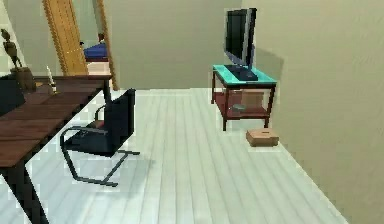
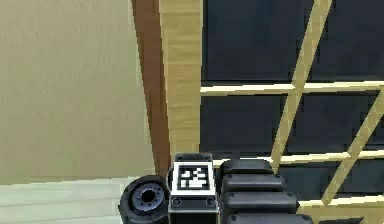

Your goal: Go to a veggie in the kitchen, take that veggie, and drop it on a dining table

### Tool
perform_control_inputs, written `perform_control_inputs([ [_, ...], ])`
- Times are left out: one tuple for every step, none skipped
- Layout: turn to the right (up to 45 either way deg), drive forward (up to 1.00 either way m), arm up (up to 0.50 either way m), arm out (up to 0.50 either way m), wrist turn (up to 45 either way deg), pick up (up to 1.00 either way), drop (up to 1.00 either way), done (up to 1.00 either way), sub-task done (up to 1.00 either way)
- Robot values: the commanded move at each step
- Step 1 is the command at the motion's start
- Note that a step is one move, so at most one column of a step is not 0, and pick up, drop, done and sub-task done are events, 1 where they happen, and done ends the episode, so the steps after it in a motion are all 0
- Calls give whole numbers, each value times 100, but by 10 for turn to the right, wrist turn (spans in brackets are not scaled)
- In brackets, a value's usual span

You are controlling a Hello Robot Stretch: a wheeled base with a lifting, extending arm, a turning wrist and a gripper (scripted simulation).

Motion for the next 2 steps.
perform_control_inputs([
  [150, 0, 0, 0, 0, 0, 0, 0, 0],
  [0, 20, 0, 0, 0, 0, 0, 0, 0],
])
